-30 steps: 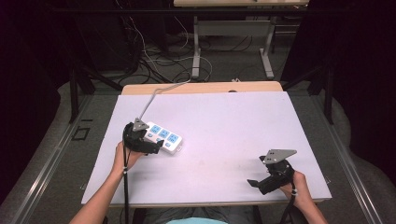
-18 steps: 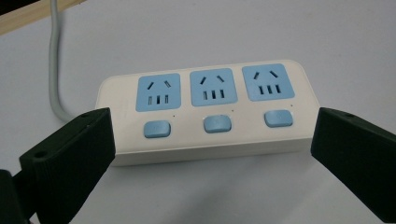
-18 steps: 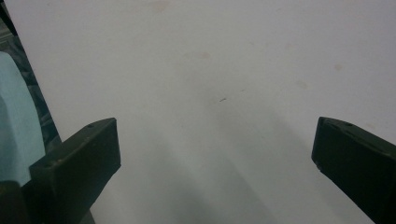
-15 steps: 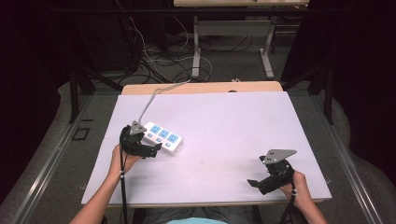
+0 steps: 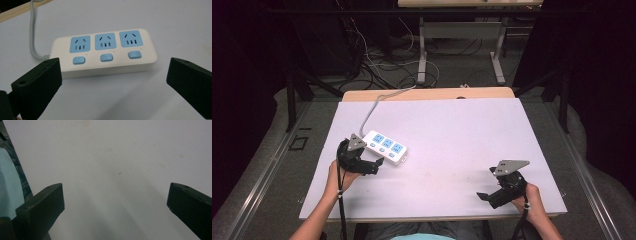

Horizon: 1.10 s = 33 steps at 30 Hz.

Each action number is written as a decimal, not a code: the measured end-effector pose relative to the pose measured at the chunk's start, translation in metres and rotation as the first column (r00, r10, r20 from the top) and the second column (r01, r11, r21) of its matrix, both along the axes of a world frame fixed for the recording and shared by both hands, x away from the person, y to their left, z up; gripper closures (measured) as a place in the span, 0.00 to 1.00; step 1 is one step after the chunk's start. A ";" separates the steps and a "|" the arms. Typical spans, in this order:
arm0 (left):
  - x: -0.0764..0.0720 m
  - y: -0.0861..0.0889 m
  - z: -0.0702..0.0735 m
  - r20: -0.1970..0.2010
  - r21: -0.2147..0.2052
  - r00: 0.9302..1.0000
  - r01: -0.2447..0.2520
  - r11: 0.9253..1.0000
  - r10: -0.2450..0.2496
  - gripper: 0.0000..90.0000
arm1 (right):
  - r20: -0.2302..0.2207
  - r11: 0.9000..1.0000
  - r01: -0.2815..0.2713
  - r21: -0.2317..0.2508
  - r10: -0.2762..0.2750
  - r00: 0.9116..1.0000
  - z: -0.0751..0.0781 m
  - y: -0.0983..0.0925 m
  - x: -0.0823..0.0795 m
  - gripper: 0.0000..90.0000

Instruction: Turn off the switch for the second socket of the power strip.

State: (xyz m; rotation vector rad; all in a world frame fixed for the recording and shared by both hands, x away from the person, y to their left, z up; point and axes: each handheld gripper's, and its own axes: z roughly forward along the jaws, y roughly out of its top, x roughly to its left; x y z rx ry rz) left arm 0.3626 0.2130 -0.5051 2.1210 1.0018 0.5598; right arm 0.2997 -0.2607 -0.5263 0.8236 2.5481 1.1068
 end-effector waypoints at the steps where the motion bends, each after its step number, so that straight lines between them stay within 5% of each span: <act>1: -0.002 0.001 0.000 0.002 0.002 1.000 -0.003 1.000 0.003 0.00 | 0.000 1.000 0.001 0.000 -0.001 1.000 0.000 0.000 0.000 0.01; 33: -0.056 0.014 -0.004 0.005 0.017 0.998 0.066 0.998 -0.067 0.00 | -0.004 1.000 -0.009 -0.012 0.009 1.000 0.000 0.001 0.001 0.01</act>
